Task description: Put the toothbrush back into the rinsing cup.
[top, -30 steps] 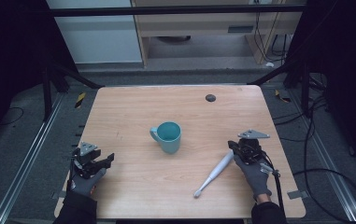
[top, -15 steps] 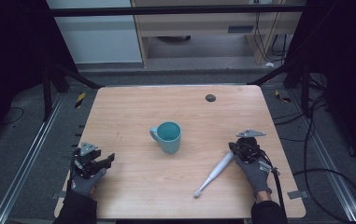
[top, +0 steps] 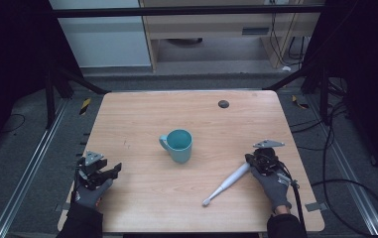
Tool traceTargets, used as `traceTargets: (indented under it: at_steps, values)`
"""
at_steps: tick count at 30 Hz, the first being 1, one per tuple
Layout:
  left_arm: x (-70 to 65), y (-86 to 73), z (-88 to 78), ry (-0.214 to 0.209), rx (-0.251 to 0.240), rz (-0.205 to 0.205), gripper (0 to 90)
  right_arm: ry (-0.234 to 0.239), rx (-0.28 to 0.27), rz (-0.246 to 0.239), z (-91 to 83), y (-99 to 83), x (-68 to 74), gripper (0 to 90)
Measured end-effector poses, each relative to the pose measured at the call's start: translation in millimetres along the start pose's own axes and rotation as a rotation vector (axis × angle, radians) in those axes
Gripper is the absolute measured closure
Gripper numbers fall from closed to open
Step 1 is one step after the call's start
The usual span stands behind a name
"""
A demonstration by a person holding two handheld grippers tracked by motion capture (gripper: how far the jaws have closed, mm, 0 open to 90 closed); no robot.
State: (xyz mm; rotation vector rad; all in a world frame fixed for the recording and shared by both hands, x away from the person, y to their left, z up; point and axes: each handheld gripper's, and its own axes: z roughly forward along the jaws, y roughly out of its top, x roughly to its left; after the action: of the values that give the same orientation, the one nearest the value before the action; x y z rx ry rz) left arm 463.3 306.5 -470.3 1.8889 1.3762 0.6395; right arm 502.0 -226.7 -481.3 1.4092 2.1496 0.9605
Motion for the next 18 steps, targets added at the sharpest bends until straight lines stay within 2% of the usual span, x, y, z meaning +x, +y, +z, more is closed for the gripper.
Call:
traceTargets:
  at_steps: [5,18]
  values:
    - [0.2,0.0,-0.5,0.0,-0.001,0.0,38.2,0.003,0.015,0.0,-2.4,-1.8,0.6,88.8]
    - [0.4,0.0,-0.9,-0.002,-0.001,-0.001,38.2,-0.024,0.031,-0.016,-9.4,-7.5,3.3,89.0]
